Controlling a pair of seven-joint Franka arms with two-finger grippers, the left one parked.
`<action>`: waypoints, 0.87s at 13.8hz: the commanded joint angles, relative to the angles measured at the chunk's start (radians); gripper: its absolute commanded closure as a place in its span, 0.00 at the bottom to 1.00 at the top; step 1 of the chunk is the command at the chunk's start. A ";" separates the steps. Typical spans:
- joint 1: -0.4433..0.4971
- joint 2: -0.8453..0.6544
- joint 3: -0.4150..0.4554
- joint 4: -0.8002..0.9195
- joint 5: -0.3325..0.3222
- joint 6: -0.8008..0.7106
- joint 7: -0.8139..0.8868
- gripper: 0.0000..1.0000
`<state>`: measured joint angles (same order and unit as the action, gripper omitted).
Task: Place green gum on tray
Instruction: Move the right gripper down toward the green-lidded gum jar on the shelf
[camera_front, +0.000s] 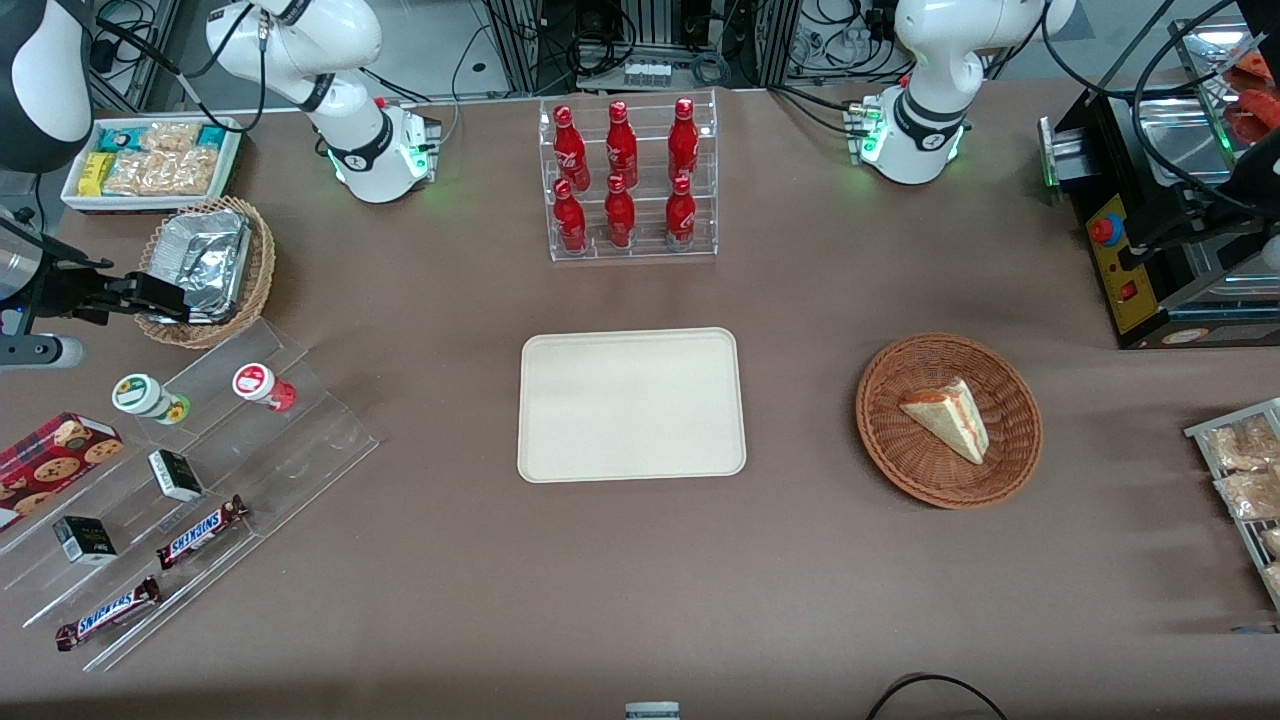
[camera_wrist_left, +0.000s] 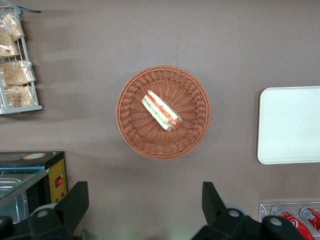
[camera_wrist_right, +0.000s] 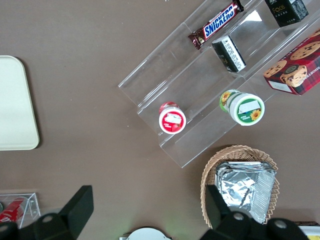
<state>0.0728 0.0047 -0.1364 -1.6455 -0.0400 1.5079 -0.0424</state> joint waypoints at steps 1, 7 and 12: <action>-0.011 0.015 -0.005 0.010 0.044 0.008 -0.008 0.00; -0.073 -0.003 -0.028 -0.111 0.037 0.133 -0.290 0.00; -0.162 0.001 -0.031 -0.215 0.035 0.314 -0.626 0.00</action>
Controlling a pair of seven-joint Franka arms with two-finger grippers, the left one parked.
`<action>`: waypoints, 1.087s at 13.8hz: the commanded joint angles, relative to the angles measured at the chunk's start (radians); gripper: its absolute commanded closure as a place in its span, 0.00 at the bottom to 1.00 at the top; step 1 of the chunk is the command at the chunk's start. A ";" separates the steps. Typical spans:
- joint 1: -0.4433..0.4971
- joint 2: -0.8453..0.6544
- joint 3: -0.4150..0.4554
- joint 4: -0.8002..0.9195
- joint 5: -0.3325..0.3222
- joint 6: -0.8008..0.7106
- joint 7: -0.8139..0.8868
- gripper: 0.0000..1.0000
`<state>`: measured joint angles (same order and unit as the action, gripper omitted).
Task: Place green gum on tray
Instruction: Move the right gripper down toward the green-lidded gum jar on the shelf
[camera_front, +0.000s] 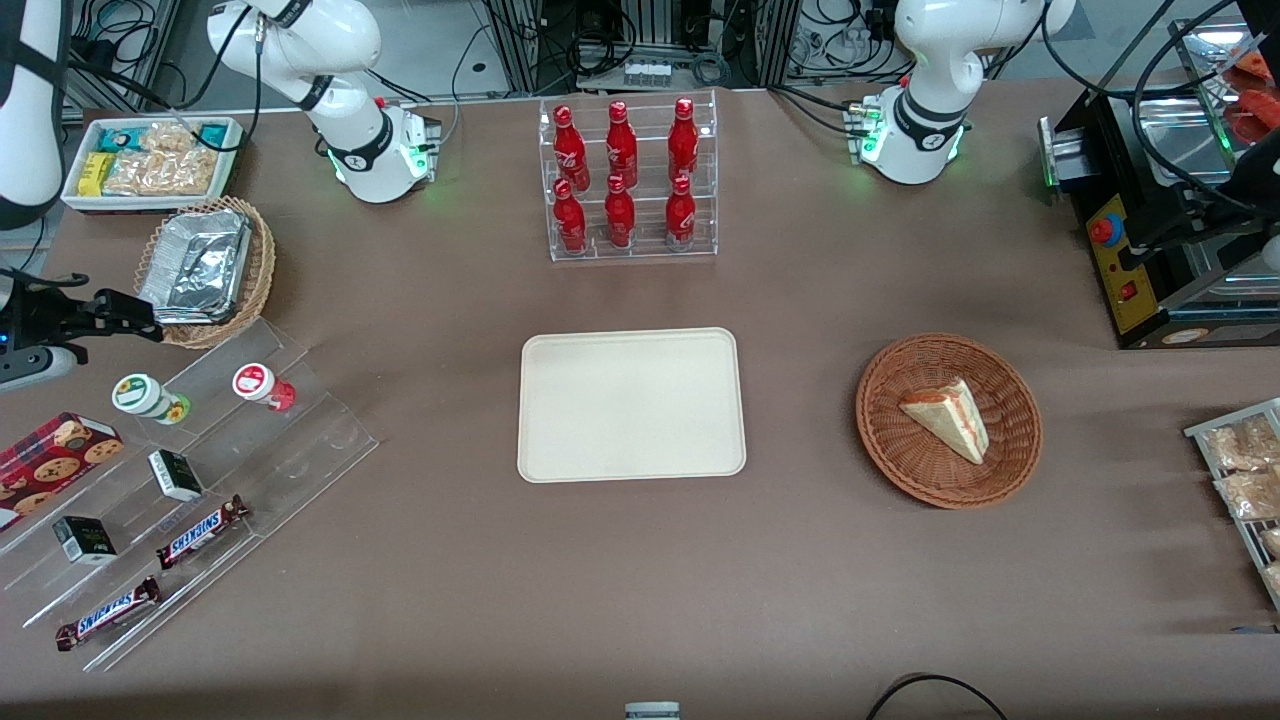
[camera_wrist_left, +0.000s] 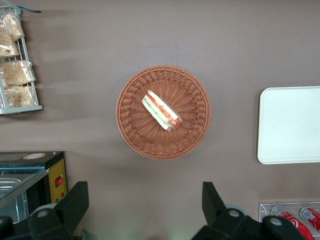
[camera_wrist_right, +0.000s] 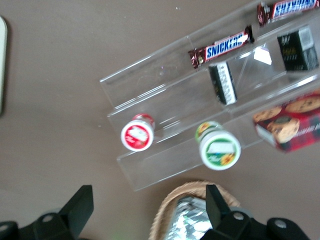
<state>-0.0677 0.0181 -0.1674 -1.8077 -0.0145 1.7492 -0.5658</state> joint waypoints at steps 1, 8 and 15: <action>-0.039 -0.009 0.000 -0.073 0.008 0.114 -0.188 0.00; -0.086 0.029 0.002 -0.154 0.019 0.288 -0.595 0.00; -0.112 0.046 0.002 -0.266 0.021 0.475 -0.700 0.00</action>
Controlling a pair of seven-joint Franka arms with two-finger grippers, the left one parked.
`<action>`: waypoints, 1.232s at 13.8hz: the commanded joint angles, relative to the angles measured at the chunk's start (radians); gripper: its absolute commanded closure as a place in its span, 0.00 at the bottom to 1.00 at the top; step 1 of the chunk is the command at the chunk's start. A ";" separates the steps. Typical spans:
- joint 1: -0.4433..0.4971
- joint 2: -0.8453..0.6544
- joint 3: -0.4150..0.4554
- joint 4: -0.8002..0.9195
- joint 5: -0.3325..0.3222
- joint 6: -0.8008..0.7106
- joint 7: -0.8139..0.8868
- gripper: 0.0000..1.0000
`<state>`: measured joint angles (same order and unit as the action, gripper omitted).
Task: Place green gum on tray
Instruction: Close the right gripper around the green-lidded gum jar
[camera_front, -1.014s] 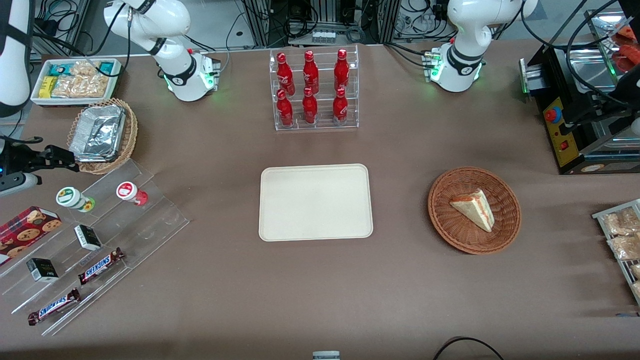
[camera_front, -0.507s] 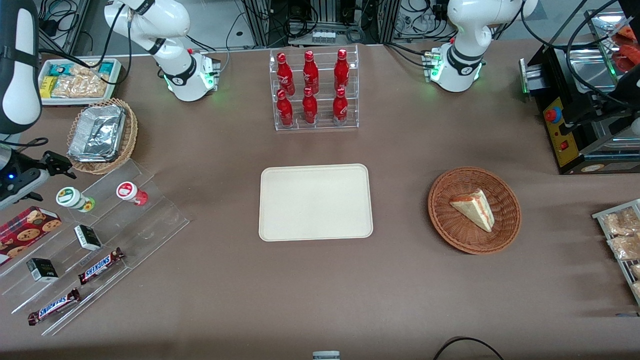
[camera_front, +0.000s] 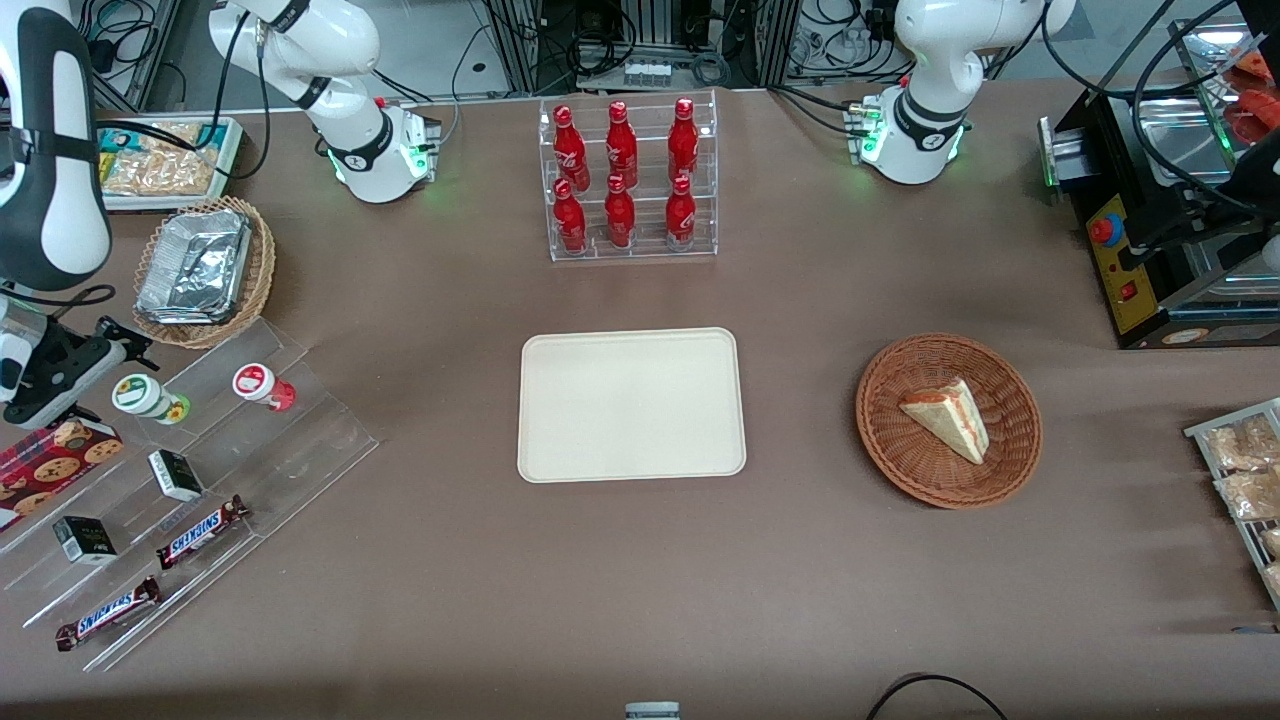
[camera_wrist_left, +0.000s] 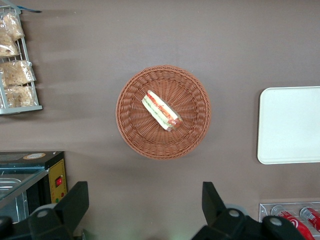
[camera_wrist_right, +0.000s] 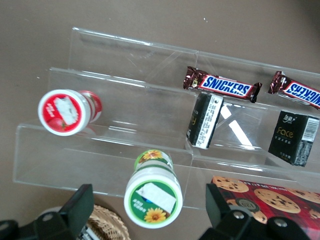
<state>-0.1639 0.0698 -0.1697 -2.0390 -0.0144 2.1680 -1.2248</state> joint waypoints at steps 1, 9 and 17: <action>-0.017 -0.001 0.004 -0.040 0.021 0.070 -0.048 0.00; -0.045 0.033 0.004 -0.066 0.036 0.110 -0.053 0.51; -0.032 -0.011 0.013 0.012 0.074 -0.069 -0.002 1.00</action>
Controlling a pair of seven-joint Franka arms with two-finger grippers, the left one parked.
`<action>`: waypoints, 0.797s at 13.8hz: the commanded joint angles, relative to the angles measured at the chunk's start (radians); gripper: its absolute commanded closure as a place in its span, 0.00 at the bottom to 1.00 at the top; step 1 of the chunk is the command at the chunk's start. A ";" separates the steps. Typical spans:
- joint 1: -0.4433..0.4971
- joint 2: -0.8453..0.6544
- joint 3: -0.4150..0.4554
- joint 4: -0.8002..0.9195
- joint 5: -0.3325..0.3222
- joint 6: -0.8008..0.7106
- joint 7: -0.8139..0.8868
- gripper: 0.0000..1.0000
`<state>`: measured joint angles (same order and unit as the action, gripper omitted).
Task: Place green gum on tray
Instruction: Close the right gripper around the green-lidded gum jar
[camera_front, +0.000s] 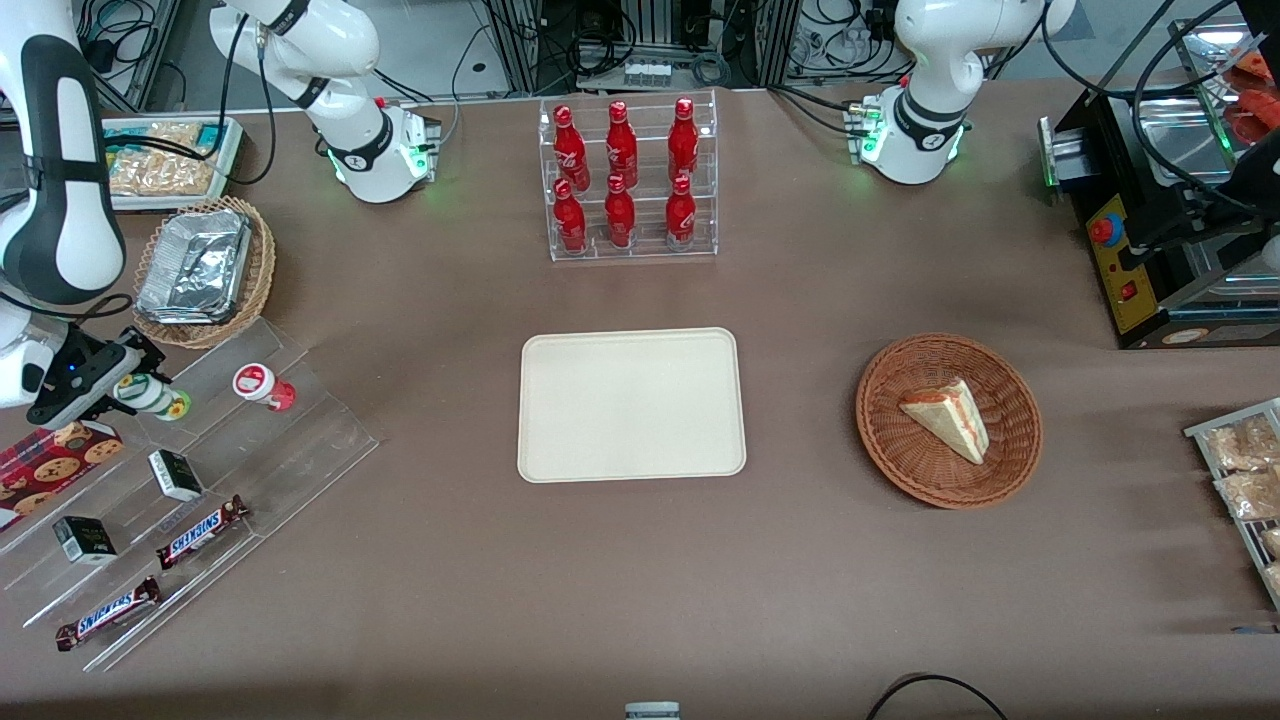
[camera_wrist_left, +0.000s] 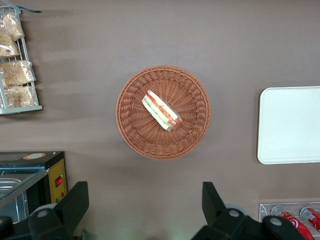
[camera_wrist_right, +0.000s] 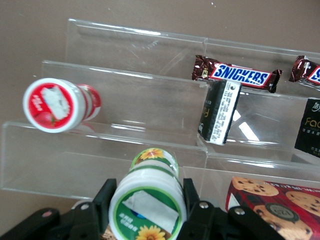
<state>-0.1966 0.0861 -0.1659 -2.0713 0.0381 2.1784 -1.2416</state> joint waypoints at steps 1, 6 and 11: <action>0.006 -0.028 0.011 0.075 0.022 -0.125 0.037 1.00; 0.130 -0.042 0.009 0.123 0.009 -0.268 0.281 1.00; 0.336 -0.051 0.009 0.123 0.008 -0.307 0.629 1.00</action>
<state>0.0716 0.0442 -0.1482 -1.9608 0.0388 1.9026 -0.7338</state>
